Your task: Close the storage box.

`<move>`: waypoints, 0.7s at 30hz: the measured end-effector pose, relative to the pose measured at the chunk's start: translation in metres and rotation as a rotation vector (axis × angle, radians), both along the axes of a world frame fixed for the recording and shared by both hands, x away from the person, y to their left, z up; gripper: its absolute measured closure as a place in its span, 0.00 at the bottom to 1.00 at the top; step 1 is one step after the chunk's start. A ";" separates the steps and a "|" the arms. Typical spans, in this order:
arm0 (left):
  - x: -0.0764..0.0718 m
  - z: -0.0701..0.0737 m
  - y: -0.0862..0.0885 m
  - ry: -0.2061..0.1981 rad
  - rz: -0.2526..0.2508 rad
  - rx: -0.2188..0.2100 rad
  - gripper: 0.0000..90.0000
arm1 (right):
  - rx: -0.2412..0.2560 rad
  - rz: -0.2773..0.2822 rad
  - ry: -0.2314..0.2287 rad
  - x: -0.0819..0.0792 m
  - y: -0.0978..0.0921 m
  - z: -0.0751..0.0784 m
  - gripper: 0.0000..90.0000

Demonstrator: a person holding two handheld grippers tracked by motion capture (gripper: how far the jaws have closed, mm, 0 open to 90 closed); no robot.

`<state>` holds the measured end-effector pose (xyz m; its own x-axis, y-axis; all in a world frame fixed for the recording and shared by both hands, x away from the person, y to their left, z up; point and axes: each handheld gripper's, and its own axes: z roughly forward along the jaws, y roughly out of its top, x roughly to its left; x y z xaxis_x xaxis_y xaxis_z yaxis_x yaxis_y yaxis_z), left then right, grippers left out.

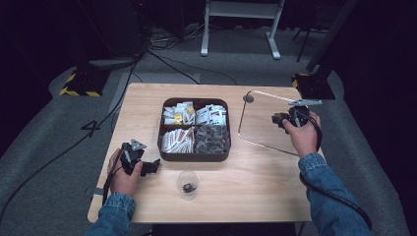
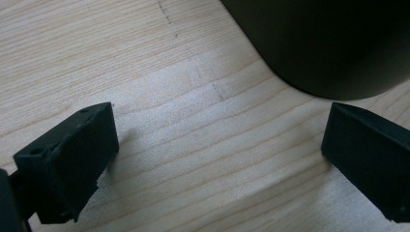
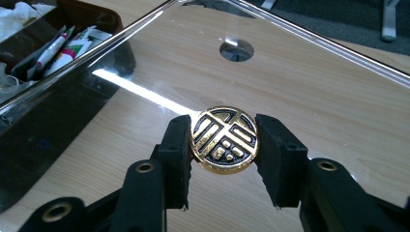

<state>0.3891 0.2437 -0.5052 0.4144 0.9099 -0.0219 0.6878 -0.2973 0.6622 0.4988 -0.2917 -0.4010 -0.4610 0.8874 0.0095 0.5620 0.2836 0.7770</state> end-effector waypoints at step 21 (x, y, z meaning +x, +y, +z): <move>0.000 0.000 0.000 0.000 0.000 0.000 0.00 | 0.009 0.089 -0.050 -0.007 0.038 0.033 0.66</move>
